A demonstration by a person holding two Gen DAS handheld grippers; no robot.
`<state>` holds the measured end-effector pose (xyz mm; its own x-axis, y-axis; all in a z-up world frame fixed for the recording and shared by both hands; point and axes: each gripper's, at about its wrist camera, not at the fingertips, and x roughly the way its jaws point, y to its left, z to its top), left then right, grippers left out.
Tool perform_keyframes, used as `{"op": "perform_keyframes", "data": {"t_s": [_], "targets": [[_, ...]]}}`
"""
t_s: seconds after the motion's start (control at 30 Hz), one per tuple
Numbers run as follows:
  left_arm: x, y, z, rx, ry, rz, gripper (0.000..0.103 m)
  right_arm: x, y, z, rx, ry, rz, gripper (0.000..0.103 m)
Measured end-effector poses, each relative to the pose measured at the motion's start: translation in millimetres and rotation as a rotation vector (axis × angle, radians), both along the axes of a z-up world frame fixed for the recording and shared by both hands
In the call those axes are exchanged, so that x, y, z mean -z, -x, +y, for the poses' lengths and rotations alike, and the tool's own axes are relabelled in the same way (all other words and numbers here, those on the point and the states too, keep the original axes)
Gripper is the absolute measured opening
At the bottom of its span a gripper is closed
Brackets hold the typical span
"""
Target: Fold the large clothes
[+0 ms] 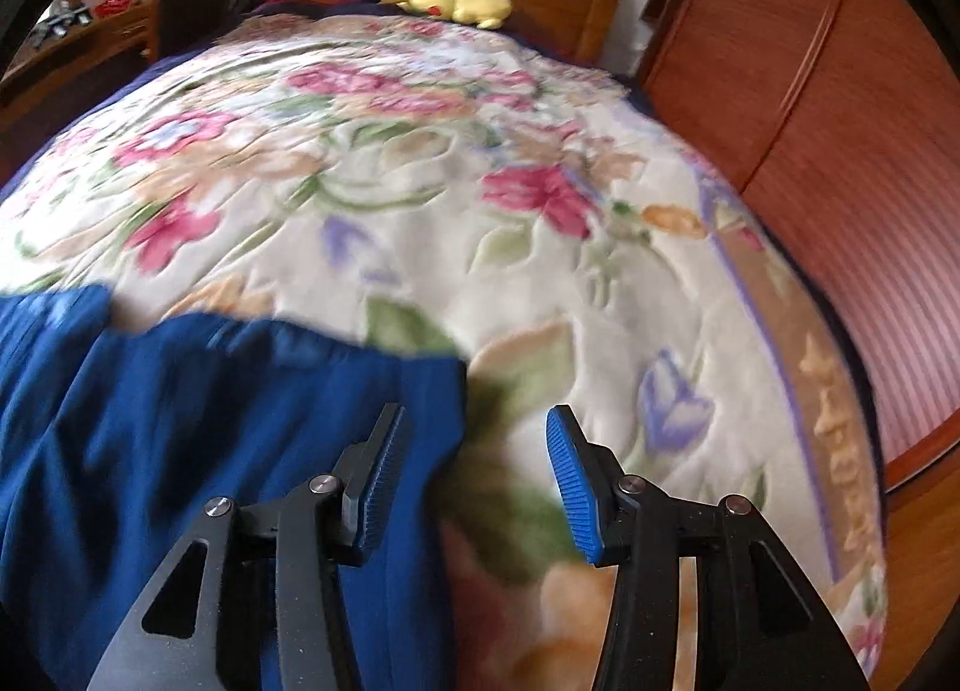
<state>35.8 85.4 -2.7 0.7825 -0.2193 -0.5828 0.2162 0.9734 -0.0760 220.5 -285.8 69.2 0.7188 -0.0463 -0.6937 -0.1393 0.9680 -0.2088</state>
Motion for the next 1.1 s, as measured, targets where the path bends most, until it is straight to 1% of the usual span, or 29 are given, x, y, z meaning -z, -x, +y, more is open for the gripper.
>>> {"op": "perform_keyframes", "data": {"t_s": [0.13, 0.33, 0.5, 0.57, 0.67, 0.73, 0.83, 1.03, 1.07, 1.1], "targets": [[-1, 1, 0, 0.004, 0.005, -0.004, 0.079, 8, 45, -17, -0.076, -0.052, 0.031, 0.050], [-2, 2, 0, 0.010, 0.010, -0.006, 0.079, 11, 108, -48, -0.124, -0.118, 0.068, 0.050], [-2, 4, 0, 0.008, 0.006, -0.006, 0.079, 8, 146, -50, -0.136, -0.134, 0.073, 0.050], [-2, 6, 1, 0.008, 0.007, -0.005, 0.079, 10, 151, -56, -0.122, -0.147, 0.074, 0.050], [0, 12, 1, 0.006, -0.013, -0.003, 0.079, 14, 163, -63, -0.075, -0.159, 0.103, 0.051], [0, 18, 2, 0.008, -0.024, -0.010, 0.079, 18, 165, -66, -0.080, -0.180, 0.126, 0.051], [1, 27, 5, 0.004, -0.018, -0.012, 0.079, 23, 166, -70, -0.075, -0.203, 0.147, 0.051], [11, 36, 11, -0.015, -0.003, 0.007, 0.079, 32, 158, -78, -0.085, -0.264, 0.158, 0.051], [12, 38, 12, -0.017, 0.000, 0.010, 0.079, 32, 160, -78, -0.088, -0.269, 0.154, 0.049], [14, 39, 12, -0.019, 0.002, 0.013, 0.079, 32, 165, -77, -0.099, -0.278, 0.152, 0.043]]}}
